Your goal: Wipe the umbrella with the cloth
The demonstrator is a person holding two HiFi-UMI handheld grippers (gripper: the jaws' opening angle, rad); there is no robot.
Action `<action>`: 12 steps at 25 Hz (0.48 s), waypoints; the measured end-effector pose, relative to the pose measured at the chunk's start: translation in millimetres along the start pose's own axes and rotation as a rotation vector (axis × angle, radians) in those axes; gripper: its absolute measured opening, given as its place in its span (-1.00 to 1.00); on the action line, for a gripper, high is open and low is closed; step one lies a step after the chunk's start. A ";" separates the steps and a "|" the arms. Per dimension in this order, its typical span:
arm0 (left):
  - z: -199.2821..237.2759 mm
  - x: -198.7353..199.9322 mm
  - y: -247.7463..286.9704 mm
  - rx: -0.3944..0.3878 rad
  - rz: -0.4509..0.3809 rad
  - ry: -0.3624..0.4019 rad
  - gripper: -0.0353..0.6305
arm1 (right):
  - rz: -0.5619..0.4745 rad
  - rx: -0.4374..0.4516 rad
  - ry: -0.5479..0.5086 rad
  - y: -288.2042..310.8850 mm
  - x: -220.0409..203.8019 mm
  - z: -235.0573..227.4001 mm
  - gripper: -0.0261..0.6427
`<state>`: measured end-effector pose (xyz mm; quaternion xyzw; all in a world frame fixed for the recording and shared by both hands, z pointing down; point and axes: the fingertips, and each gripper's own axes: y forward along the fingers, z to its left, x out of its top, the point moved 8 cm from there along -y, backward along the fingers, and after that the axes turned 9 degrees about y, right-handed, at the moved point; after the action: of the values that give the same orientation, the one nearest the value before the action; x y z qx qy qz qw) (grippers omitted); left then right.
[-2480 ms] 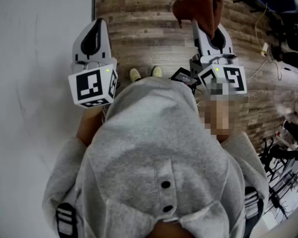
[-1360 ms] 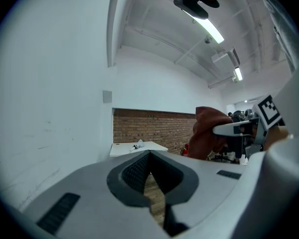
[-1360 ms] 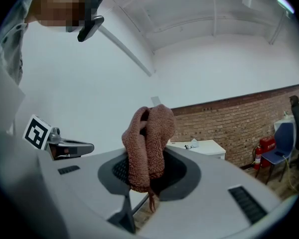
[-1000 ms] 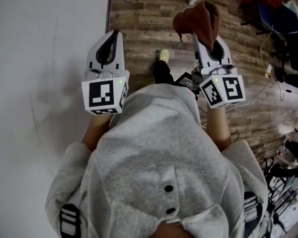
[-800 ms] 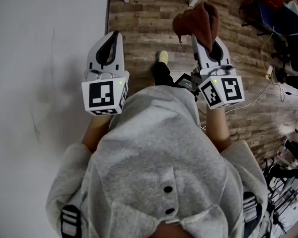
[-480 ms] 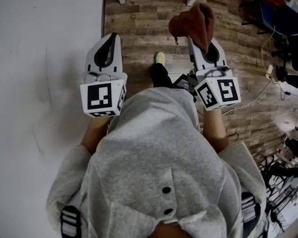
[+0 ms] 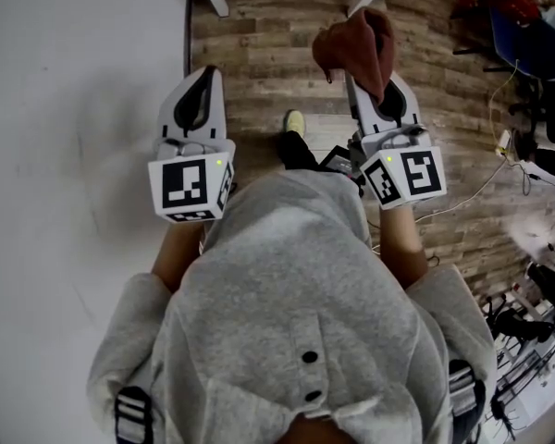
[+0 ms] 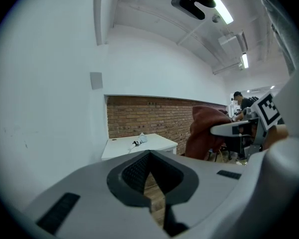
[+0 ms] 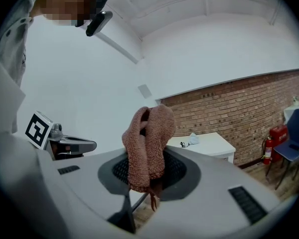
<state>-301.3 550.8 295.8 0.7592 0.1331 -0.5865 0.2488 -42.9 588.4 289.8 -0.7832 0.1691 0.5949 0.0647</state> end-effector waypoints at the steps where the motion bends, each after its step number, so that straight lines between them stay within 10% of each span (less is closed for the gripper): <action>1: 2.1 0.7 10.8 -0.001 0.003 0.001 -0.85 | 0.001 0.001 0.002 8.5 1.1 -7.0 -0.64; 12: 8.1 28.4 113.5 -0.011 0.008 0.007 -0.85 | 0.008 -0.010 0.002 75.7 35.6 -84.8 -0.64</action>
<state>-244.0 448.5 292.2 0.7602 0.1343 -0.5823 0.2550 16.8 485.3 287.4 -0.7835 0.1691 0.5951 0.0580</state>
